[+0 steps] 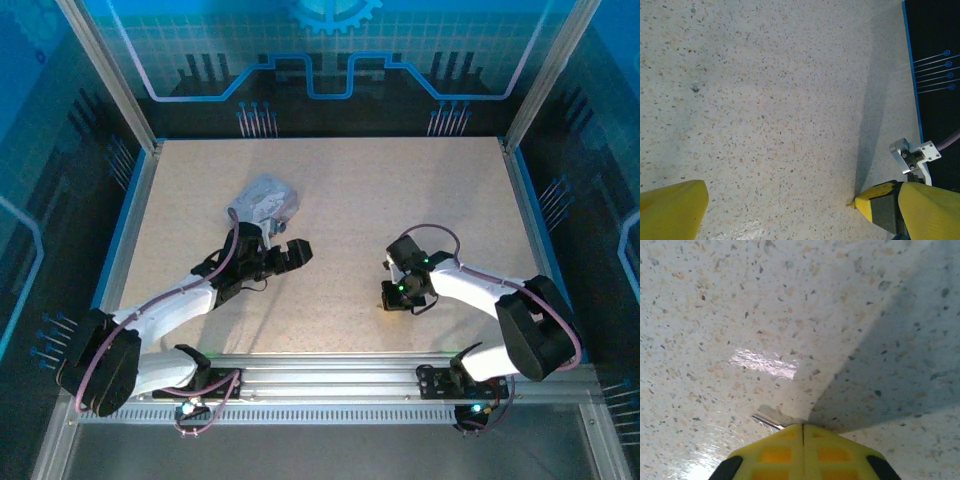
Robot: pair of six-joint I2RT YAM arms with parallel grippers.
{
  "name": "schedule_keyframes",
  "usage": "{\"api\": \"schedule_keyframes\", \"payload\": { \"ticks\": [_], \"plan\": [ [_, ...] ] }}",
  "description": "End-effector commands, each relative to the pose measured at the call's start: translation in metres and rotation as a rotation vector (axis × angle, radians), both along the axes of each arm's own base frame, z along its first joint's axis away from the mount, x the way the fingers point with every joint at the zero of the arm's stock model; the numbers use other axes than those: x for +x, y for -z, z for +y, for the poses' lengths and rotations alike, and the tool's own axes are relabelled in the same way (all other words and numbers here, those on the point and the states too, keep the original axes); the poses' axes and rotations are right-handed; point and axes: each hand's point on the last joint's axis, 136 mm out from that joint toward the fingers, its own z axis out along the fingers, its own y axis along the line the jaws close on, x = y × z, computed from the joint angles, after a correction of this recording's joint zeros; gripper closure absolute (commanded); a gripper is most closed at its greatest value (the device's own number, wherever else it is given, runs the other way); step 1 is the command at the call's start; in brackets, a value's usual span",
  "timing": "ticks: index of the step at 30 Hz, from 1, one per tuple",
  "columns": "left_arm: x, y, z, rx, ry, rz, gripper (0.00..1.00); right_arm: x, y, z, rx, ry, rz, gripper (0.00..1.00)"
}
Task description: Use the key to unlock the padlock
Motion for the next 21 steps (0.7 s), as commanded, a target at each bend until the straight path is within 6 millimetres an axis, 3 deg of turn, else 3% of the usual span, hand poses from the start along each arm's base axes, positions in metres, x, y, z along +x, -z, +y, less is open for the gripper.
{"api": "schedule_keyframes", "payload": {
  "ticks": [1,6,13,21],
  "plan": [
    [0.004,-0.011,-0.007,-0.020,0.012,-0.012,0.01,-0.013,0.002,0.002,0.010,-0.002,0.046,0.95],
    [0.005,-0.013,-0.009,-0.040,0.005,-0.002,0.01,-0.011,-0.005,0.006,0.052,0.030,0.016,1.00],
    [0.008,-0.020,-0.016,-0.117,-0.017,0.040,0.01,-0.001,-0.023,0.028,0.249,0.141,-0.054,1.00],
    [0.011,-0.029,-0.031,-0.306,-0.079,0.165,0.04,0.021,-0.060,0.046,0.452,0.265,-0.162,1.00]
  ]
}}
